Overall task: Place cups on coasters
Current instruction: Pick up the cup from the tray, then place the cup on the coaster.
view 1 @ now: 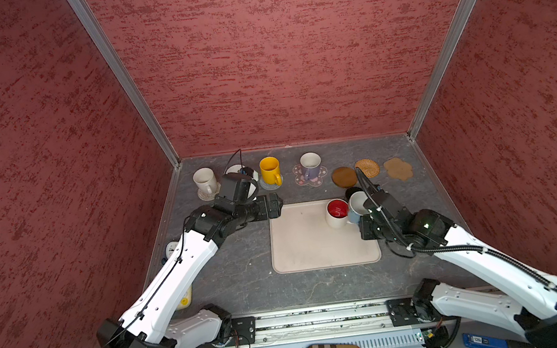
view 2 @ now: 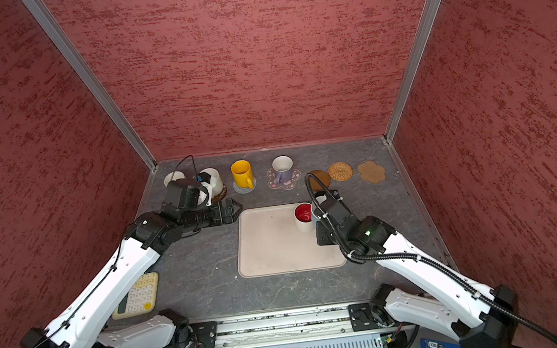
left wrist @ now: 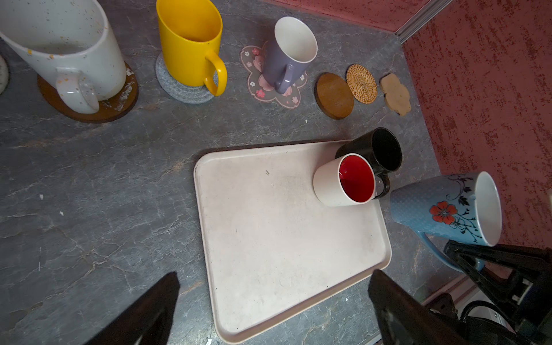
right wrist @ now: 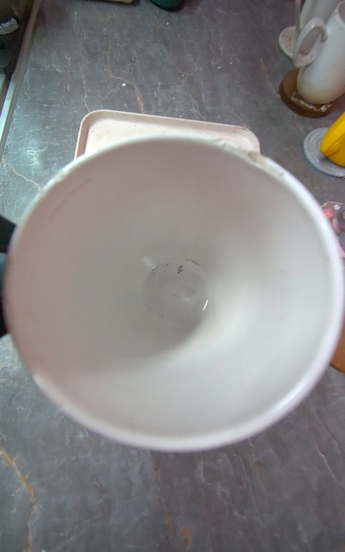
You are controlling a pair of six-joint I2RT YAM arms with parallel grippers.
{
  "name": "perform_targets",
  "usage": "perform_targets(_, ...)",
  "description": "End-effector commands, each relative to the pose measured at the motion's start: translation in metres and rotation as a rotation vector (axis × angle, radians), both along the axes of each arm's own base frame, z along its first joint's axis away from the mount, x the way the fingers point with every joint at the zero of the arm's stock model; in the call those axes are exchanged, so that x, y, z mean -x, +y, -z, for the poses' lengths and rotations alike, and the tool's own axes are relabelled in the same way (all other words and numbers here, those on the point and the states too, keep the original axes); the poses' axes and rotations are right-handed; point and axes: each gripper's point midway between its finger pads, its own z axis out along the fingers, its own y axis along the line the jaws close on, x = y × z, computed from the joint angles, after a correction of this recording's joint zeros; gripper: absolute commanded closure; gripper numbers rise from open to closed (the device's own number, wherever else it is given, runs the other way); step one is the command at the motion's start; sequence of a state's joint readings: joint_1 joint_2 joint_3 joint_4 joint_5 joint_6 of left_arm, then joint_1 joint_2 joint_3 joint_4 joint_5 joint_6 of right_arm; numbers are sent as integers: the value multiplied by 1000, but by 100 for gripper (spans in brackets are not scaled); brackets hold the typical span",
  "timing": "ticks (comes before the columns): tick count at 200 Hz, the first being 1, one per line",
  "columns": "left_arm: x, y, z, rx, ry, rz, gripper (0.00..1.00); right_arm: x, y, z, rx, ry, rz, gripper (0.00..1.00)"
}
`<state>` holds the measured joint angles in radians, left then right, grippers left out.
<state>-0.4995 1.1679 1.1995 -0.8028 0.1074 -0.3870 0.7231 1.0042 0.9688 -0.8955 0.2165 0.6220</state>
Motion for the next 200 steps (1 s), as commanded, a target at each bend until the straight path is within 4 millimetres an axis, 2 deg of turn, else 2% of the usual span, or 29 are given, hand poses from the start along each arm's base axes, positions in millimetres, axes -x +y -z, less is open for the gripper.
perform_targets(1, -2, 1, -5, -2, 5, 18, 1, -22, 3, -36, 27, -117, -3, 100)
perform_targets(46, -13, 11, -13, 7, 3, 5, 1, -50, 25, -63, 67, -155, -79, 100)
perform_targets(95, -25, 12, -5, 10, 24, 7, 1, -93, 30, -79, 89, -193, -87, 100)
perform_targets(146, -37, 11, 12, 13, 48, 7, 0, -146, 20, -80, 41, -176, -73, 100)
perform_targets(149, -38, 10, 12, 17, 49, 8, 1, -152, 20, -72, 46, -157, -72, 100)
perform_targets(200, -45, 4, 27, 15, 86, 23, 0, -208, 4, -48, 68, -109, -48, 100)
